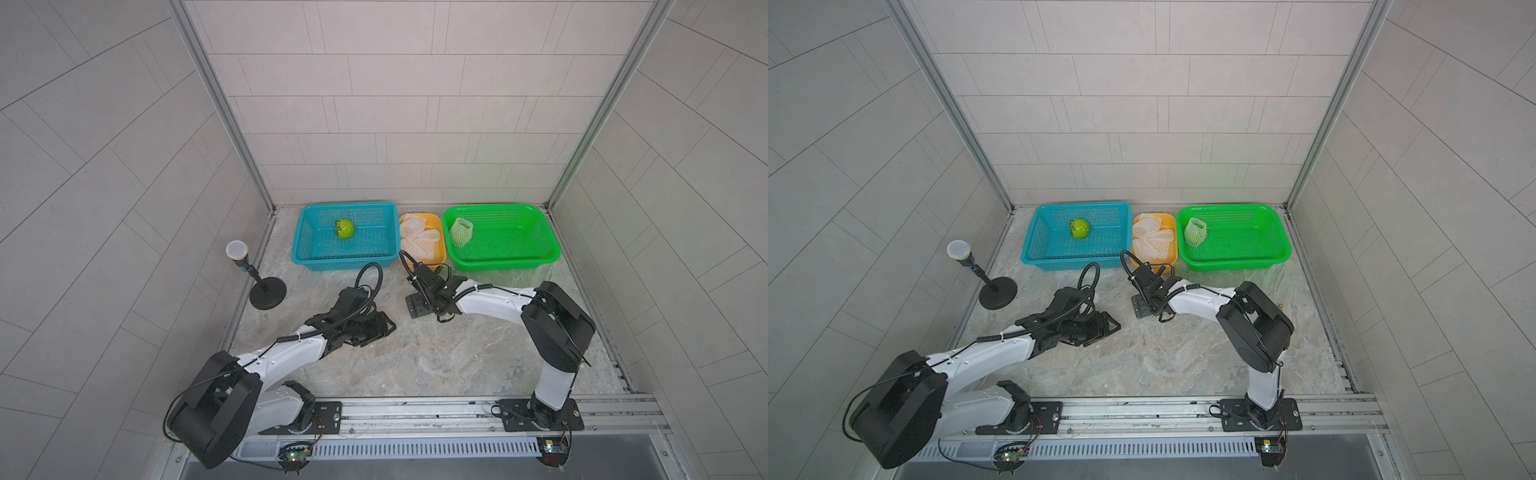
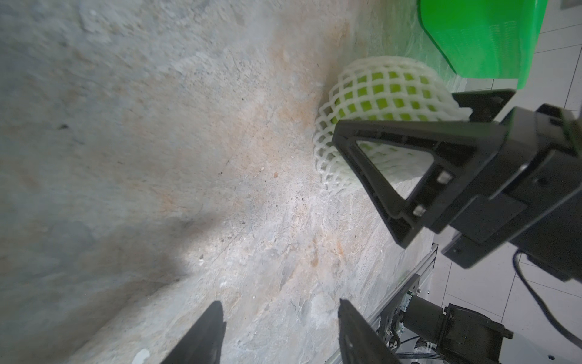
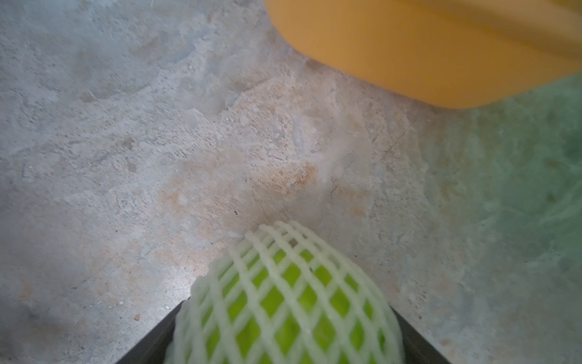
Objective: Sleeve custard apples in foam nets
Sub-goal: Put on the foam net on the custard apple.
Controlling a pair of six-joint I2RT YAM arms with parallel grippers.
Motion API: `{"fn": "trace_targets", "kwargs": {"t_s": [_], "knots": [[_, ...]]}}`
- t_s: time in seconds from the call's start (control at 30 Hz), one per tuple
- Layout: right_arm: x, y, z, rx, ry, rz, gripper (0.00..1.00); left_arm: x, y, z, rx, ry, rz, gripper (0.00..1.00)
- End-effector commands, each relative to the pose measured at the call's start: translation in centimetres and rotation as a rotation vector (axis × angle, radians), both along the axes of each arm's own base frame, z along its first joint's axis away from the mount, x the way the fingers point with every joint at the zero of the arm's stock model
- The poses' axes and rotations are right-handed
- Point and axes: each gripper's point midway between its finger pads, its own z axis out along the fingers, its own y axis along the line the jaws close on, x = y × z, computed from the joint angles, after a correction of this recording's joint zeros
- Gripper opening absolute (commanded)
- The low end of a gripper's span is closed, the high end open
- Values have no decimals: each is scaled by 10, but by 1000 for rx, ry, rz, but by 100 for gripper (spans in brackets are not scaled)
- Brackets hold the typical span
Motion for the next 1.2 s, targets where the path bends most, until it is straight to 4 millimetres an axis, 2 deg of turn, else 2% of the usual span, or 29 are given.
{"fn": "trace_targets", "kwargs": {"t_s": [0.0,0.13,0.4,0.53,0.73,1.0,1.17], "knots": [[-15,-15,-25,-72,72,8,88,4,-3,5,-14,-11,-3,61],[-15,-14,-26,-69,79,16,88,5,-3,5,-12,-14,-3,61],[-19,-12,-23,-49,82,31,82,6,-3,5,-9,-12,-4,61],[-21,-7,-17,-11,77,52,83,5,-3,4,-7,-10,-3,61],[-27,-14,-30,-49,106,58,89,5,-2,3,-10,-7,2,61],[-26,-15,-30,-43,95,53,84,4,-1,4,-13,-8,9,61],[-26,-14,-27,-39,95,64,84,5,0,4,-13,-8,11,61]]}}
